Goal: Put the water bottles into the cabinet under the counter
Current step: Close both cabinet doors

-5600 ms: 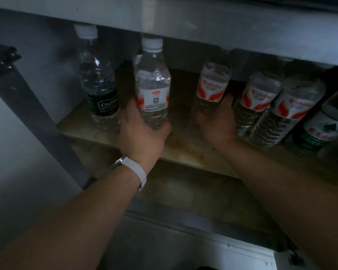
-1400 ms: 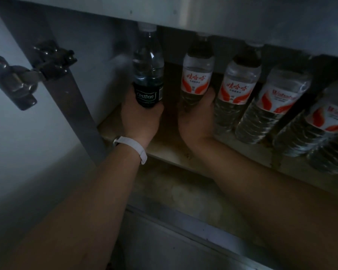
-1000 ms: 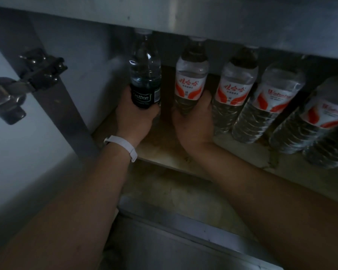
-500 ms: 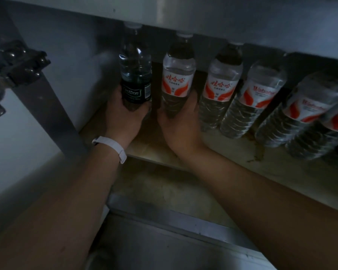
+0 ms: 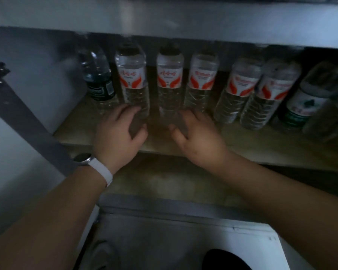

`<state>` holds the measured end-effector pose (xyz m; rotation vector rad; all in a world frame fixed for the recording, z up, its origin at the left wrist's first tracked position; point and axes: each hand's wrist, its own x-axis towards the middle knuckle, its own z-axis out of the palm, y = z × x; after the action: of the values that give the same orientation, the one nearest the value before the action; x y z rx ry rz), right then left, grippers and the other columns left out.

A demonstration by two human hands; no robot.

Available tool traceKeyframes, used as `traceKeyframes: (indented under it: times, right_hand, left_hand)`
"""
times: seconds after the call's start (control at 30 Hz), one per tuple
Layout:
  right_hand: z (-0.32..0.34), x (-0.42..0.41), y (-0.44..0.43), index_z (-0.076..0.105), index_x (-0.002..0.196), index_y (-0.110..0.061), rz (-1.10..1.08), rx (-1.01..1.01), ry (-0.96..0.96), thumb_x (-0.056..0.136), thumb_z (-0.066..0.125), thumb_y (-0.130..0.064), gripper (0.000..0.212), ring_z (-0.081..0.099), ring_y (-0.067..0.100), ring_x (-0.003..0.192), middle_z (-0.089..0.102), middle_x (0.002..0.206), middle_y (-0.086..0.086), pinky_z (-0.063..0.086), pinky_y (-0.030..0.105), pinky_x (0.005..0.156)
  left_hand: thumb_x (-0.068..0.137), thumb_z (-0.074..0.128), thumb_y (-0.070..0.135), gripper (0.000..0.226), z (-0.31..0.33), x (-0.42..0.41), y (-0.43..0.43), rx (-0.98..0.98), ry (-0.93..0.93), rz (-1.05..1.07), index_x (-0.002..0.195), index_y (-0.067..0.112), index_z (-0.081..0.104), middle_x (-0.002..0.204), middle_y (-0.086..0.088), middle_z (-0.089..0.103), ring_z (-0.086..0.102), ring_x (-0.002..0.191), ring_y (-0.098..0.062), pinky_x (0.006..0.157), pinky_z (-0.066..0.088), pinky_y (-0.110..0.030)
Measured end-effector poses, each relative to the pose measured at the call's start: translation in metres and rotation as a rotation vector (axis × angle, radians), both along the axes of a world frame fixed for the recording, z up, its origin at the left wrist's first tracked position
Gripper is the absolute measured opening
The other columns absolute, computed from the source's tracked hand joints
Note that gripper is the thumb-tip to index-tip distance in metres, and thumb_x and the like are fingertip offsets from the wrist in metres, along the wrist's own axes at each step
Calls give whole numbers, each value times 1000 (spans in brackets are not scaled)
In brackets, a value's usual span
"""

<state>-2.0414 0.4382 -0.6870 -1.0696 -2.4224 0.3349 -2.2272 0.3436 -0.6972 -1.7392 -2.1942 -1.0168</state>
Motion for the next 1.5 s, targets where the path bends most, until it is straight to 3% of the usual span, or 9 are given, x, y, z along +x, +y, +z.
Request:
traceKeyframes:
  times: [0.17, 0.43, 0.57, 0.77, 0.9, 1.03, 1.27, 1.5]
  right_hand:
    - [-2, 48, 1, 63, 123, -15, 4, 167, -207, 90, 42, -52, 54, 54, 30, 114, 61, 125, 7, 45, 38, 91]
    - [56, 104, -50, 66, 121, -8, 10, -83, -437, 86, 47, -46, 54, 59, 40, 114, 63, 126, 17, 45, 49, 96]
    - [119, 144, -88, 66, 119, -12, 1, -200, -508, 87, 44, -50, 55, 60, 36, 111, 64, 122, 12, 47, 44, 93]
    - [227, 219, -128, 65, 118, -14, 12, -273, -514, 87, 40, -52, 56, 57, 35, 112, 62, 120, 9, 46, 45, 97]
    - [297, 267, -146, 55, 134, -20, 9, -252, -516, 92, 41, -54, 55, 44, 30, 131, 53, 138, 5, 32, 44, 111]
    - [348, 299, -164, 48, 138, -23, 38, -205, -527, 95, 38, -54, 54, 35, 26, 136, 44, 145, 2, 24, 40, 114]
    - [402, 317, -192, 44, 142, -24, 12, -195, -554, 97, 32, -55, 55, 33, 26, 139, 41, 149, 2, 23, 43, 116]
    - [411, 310, -211, 40, 143, -26, -149, -242, -615, 98, 27, -58, 57, 34, 23, 139, 41, 149, -1, 28, 42, 115]
  left_hand:
    - [88, 57, 38, 47, 0, 34, -2, -100, 292, -191, 126, 12, 65, 133, -14, 60, 55, 121, -37, 92, 47, -49]
    - [87, 54, 37, 52, 51, 85, -33, -406, 286, -324, 131, 12, 64, 134, -13, 61, 49, 124, -33, 98, 39, -43]
    - [87, 50, 37, 52, 105, 126, -78, -548, 268, -324, 129, 12, 66, 132, -14, 63, 57, 121, -36, 99, 33, -42]
    - [87, 51, 36, 49, 215, 200, -127, -627, 237, -301, 127, 12, 66, 130, -13, 63, 58, 121, -34, 96, 47, -46]
    - [88, 50, 39, 49, 286, 256, -149, -654, 250, -278, 126, 13, 66, 128, -11, 63, 57, 119, -33, 99, 44, -45]
    - [90, 55, 38, 46, 340, 289, -166, -646, 315, -298, 128, 14, 63, 128, -11, 63, 58, 119, -33, 98, 46, -46]
    - [90, 63, 38, 45, 399, 288, -197, -696, 397, -245, 129, 15, 64, 130, -12, 63, 57, 123, -34, 100, 46, -48]
    - [90, 65, 37, 47, 406, 221, -228, -704, 365, -206, 131, 15, 63, 133, -13, 63, 57, 126, -35, 103, 45, -50]
